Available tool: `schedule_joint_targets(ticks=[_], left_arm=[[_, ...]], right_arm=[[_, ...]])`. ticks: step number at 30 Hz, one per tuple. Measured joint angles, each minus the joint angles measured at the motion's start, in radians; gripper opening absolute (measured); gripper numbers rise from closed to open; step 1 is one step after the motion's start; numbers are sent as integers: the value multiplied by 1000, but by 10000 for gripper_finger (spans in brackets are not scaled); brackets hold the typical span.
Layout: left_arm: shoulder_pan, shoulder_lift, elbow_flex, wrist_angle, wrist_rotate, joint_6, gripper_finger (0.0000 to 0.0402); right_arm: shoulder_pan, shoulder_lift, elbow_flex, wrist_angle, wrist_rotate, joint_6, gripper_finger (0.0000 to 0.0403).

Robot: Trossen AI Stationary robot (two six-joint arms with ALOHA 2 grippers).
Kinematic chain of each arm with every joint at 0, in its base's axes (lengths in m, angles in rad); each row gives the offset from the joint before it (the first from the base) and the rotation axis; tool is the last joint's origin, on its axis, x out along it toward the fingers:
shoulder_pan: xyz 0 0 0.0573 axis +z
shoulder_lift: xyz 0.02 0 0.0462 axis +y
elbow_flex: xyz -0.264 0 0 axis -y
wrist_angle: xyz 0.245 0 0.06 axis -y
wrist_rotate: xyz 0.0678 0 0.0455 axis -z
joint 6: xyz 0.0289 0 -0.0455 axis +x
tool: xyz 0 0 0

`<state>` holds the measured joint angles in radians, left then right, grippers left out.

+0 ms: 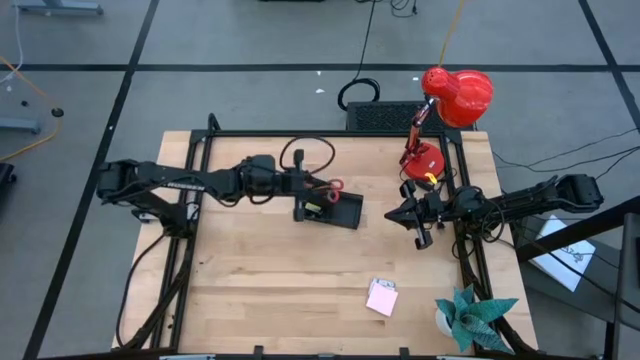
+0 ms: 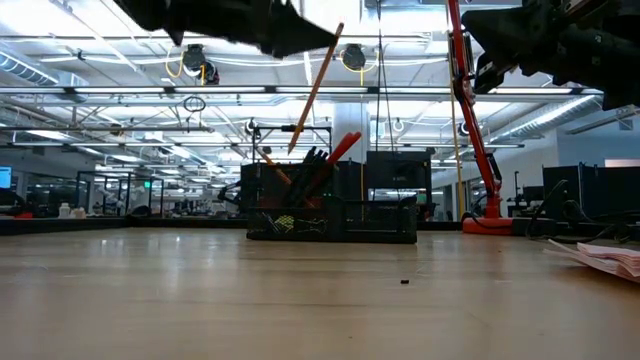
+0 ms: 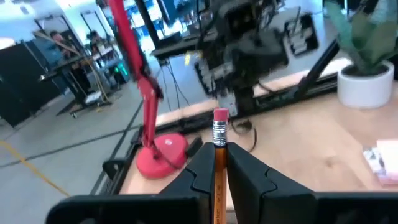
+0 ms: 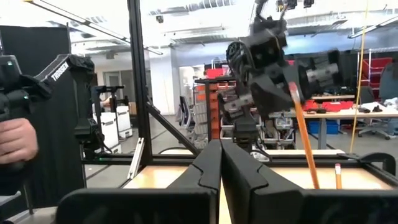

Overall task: Pick and place office supplies into organizer
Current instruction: Put the pencil into the desk organizer

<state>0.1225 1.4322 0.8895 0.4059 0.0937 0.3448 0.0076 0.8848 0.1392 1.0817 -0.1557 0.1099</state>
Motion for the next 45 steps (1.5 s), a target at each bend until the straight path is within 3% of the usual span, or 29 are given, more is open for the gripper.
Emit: schedule_joint_targets(ticks=[10, 18, 27, 45], left_arm=[[107, 3, -117, 89, 94, -40, 35], [155, 2, -260, 335, 99, -128, 35], [172, 3, -299, 422, 92, -224, 35], [162, 262, -295, 558, 78, -246, 35]], right_arm=[[-2, 0, 0, 5, 54, -26, 4], [-2, 0, 0, 6, 54, -26, 4], [-2, 0, 0, 33, 54, -25, 4], [0, 0, 0, 44, 51, -9, 4]])
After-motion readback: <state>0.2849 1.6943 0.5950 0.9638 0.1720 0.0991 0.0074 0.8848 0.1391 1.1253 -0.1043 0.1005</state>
